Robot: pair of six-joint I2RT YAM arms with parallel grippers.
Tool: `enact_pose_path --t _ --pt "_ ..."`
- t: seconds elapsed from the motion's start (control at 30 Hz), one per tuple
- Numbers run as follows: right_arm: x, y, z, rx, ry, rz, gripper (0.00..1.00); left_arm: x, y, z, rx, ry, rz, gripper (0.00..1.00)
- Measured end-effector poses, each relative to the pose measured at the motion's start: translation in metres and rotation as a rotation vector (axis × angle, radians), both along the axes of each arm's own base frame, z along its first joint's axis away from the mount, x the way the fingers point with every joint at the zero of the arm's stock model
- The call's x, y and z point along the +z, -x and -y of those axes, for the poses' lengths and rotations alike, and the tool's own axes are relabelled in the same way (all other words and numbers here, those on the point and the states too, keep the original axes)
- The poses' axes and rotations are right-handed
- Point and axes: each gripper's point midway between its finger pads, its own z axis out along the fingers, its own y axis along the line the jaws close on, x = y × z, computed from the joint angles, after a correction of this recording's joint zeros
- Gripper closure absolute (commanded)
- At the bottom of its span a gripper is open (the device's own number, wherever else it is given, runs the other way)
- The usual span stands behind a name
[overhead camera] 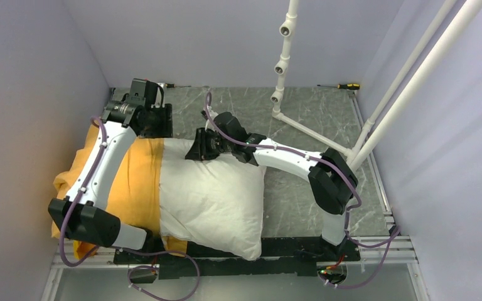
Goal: Put the pillow into the pillowcase
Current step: Stuff the pillow into the pillowcase.
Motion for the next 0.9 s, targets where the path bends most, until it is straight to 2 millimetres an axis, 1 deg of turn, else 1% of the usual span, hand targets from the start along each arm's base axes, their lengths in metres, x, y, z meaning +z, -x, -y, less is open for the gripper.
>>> enact_pose_path --t 0.1,0.13,0.17,0.2,0.23,0.27,0.3,0.33,0.4,0.6,0.67,0.77,0.83,0.9 --pt "0.001 0.001 -0.002 -0.002 -0.001 0.004 0.75 -0.007 -0.002 0.0 -0.01 -0.009 -0.023 0.38" --pt "0.001 0.001 -0.001 -0.004 0.0 0.005 0.75 -0.009 -0.001 0.0 -0.011 -0.013 -0.03 0.41" --pt "0.001 0.0 -0.001 -0.007 0.001 0.006 0.75 -0.012 -0.001 -0.001 -0.011 -0.023 -0.037 0.46" --pt "0.001 0.0 -0.001 -0.007 0.001 0.006 0.75 -0.017 0.001 -0.003 -0.009 -0.032 -0.05 0.57" --pt "0.001 0.001 -0.002 -0.007 0.0 0.005 0.75 -0.021 0.004 -0.005 -0.008 -0.043 -0.064 0.72" --pt "0.001 0.0 -0.002 -0.008 0.0 0.005 0.75 -0.026 0.006 -0.007 -0.007 -0.051 -0.078 0.84" --pt "0.001 0.001 -0.002 -0.007 0.0 0.005 0.76 -0.032 0.008 -0.008 -0.009 -0.061 -0.093 0.94" --pt "0.001 0.001 -0.002 -0.007 0.0 0.004 0.75 -0.036 0.011 -0.01 -0.005 -0.068 -0.107 1.0" --pt "0.001 0.001 -0.002 -0.007 0.0 0.004 0.75 -0.041 0.013 -0.012 -0.006 -0.08 -0.121 1.0" --pt "0.005 0.001 0.0 -0.014 0.001 0.009 0.75 -0.038 0.013 -0.013 -0.013 -0.087 -0.123 1.0" --pt "0.01 0.001 0.002 -0.018 -0.003 0.014 0.75 -0.03 0.01 -0.009 -0.021 -0.07 -0.104 1.0" --pt "0.017 0.003 0.005 -0.019 -0.014 0.022 0.76 -0.012 0.006 0.0 -0.044 -0.022 -0.059 1.0" --pt "0.022 0.006 0.007 -0.021 -0.023 0.021 0.75 -0.001 0.007 0.006 -0.065 0.015 -0.03 1.0" --pt "0.027 0.009 0.009 -0.02 -0.036 0.015 0.75 0.009 0.012 0.012 -0.086 0.05 -0.005 1.0"
